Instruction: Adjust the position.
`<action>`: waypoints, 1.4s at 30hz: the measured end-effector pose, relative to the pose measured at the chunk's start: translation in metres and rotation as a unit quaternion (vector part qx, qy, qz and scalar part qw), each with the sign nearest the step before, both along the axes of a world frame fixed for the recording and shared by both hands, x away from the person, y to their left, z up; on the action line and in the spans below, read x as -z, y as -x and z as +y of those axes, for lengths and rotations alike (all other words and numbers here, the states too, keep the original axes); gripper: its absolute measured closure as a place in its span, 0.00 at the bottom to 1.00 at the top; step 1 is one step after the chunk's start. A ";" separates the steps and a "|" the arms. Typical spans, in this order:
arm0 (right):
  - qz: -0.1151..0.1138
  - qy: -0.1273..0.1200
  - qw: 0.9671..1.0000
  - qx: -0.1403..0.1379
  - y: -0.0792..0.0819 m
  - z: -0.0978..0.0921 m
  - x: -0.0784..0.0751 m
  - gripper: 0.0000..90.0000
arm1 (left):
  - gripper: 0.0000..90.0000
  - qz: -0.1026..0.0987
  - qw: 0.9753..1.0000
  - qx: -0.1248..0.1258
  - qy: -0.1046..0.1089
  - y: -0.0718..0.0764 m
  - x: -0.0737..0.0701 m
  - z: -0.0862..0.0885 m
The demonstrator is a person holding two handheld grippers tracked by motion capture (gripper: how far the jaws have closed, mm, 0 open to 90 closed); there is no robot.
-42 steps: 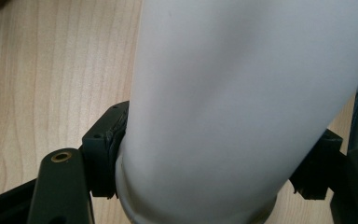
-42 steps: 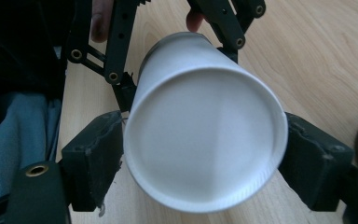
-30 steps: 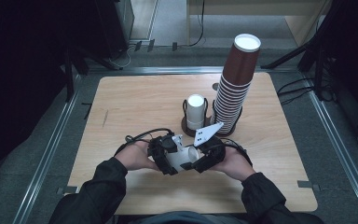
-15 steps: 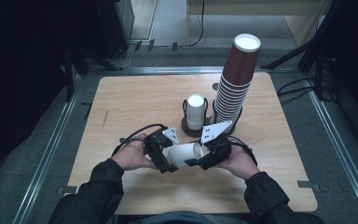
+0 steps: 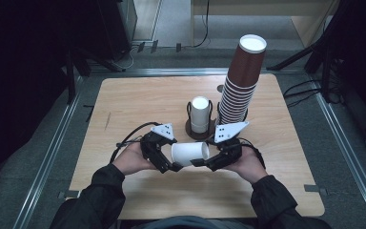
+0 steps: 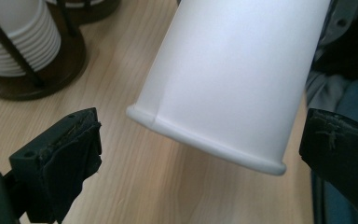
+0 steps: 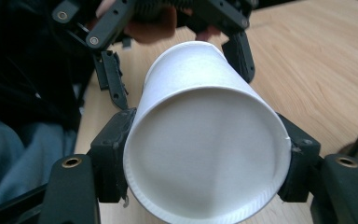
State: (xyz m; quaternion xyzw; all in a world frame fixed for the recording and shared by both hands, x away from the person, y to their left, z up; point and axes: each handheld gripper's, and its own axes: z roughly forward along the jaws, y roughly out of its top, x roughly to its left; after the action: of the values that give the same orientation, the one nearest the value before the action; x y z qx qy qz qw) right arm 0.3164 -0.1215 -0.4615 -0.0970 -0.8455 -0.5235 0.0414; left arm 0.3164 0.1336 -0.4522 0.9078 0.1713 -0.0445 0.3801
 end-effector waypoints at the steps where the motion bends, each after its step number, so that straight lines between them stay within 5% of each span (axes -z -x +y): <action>1: -0.001 -0.008 1.000 -0.001 0.000 -0.001 0.000 0.38 | 0.00 0.003 1.000 0.000 0.010 0.000 -0.001 0.000; 6: 0.006 -0.038 0.999 -0.003 0.001 -0.003 -0.003 0.38 | 0.00 0.013 0.999 0.007 0.038 0.001 -0.002 -0.001; 15: 0.018 -0.062 0.998 -0.013 0.001 0.000 -0.003 0.38 | 0.00 0.014 0.999 0.019 0.043 0.003 0.000 -0.007; 25: 0.032 -0.077 0.996 -0.018 0.001 0.002 -0.003 0.38 | 0.24 0.029 0.995 0.035 0.087 0.001 -0.003 -0.001; 33: 0.049 -0.079 0.995 -0.020 0.000 0.001 -0.002 0.39 | 0.29 0.048 0.994 0.043 0.090 -0.001 -0.003 0.000; 37: 0.040 -0.077 0.996 -0.020 0.001 0.001 -0.003 0.33 | 0.31 0.047 0.994 0.044 0.084 -0.002 -0.005 0.001; 42: 0.035 -0.044 0.998 -0.008 0.000 0.001 -0.002 0.28 | 0.32 0.041 0.996 0.039 0.067 -0.002 -0.008 0.008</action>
State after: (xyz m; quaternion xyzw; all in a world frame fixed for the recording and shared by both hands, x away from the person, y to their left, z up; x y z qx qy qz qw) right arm 0.3161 -0.1209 -0.4594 -0.1067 -0.8201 -0.5565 0.0795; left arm 0.3188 0.1412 -0.4446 0.8839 0.1475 -0.1076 0.4305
